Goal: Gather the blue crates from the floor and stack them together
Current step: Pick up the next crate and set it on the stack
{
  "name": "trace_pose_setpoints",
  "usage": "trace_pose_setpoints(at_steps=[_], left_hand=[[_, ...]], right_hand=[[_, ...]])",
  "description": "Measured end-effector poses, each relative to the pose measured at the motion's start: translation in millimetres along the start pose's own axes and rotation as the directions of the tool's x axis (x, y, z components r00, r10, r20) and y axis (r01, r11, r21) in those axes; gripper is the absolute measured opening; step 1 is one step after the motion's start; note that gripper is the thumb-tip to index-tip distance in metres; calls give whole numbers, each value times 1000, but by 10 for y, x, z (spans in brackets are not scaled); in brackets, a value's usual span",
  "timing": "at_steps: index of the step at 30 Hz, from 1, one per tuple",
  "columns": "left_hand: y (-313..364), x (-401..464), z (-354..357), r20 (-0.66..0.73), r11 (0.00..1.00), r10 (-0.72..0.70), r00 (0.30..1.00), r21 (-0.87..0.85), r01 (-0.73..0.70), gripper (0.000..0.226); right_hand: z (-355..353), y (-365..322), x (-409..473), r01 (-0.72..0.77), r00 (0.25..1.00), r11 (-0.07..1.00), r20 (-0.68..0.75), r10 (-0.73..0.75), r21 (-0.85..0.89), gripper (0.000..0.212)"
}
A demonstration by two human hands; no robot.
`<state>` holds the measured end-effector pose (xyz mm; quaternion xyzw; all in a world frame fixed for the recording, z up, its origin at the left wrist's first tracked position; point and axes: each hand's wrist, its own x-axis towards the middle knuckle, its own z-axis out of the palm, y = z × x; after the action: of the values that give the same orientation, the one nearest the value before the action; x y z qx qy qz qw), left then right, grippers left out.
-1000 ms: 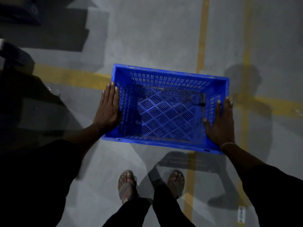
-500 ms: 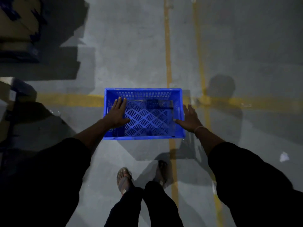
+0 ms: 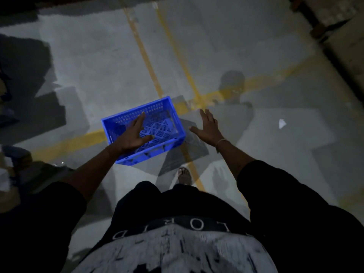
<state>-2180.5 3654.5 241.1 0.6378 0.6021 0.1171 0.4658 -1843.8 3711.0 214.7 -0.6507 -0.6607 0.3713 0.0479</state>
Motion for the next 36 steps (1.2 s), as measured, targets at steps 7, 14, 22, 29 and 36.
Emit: trace_pose_setpoints(at_steps=[7,14,22,29,36], left_hand=[[263,57,33,148,989,149,978,-41,-145,95],[511,-91,162,340,971,232,911,-19,-240,93],[967,-318,905,537,921,339,773,-20,-390,102],[1523,-768,1901,707,862,364,606,-11,-506,90],[2125,-1665,3239,817,809,364,446,-41,-586,86]], right_hand=[[103,38,-810,-152,949,945,-225,222,290,95],[393,52,-1840,-241,832,845,-347,434,478,93],[832,444,-3131,-269,594,716,-474,650,645,96],[1230,828,-4487,-278,380,568,-454,806,775,95],[1773,1360,-6024,-218,179,453,-421,889,865,96]])
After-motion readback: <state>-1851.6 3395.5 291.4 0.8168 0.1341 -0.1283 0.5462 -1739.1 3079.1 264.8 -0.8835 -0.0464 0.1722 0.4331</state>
